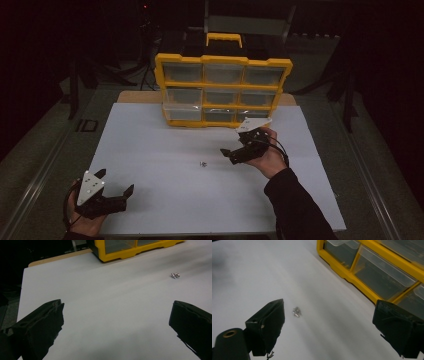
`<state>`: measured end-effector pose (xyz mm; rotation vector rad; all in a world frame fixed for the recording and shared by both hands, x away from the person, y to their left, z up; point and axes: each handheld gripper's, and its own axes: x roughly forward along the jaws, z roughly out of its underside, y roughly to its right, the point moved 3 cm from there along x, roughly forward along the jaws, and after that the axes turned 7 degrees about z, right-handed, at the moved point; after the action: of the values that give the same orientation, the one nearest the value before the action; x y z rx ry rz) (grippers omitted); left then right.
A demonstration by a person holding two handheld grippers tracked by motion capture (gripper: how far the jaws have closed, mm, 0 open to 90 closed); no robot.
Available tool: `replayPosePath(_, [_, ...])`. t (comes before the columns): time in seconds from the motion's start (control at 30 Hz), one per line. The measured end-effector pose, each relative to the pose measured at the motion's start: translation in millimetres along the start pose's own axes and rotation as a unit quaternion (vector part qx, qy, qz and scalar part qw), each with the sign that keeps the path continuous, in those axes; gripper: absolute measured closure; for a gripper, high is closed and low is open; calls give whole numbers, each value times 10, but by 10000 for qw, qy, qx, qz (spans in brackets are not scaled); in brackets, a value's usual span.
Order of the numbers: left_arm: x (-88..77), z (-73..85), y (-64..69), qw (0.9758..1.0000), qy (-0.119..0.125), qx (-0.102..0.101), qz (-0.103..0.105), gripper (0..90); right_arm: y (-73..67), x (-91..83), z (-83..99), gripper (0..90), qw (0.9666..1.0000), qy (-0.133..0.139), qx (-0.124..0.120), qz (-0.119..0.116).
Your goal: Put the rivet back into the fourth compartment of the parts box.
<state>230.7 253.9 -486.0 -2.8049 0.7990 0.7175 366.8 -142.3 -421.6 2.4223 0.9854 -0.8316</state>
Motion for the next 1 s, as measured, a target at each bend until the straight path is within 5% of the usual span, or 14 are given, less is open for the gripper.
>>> replayPosePath(0.53, [-4,-3,3,10000,14,12,7,1,-107,183,-284,104,9980,-466,-388,-171])
replayPosePath(1.0, [-4,-4,12,10000,-1,55,2,1,-198,259,-343,104,9876,-1201,-918,-415])
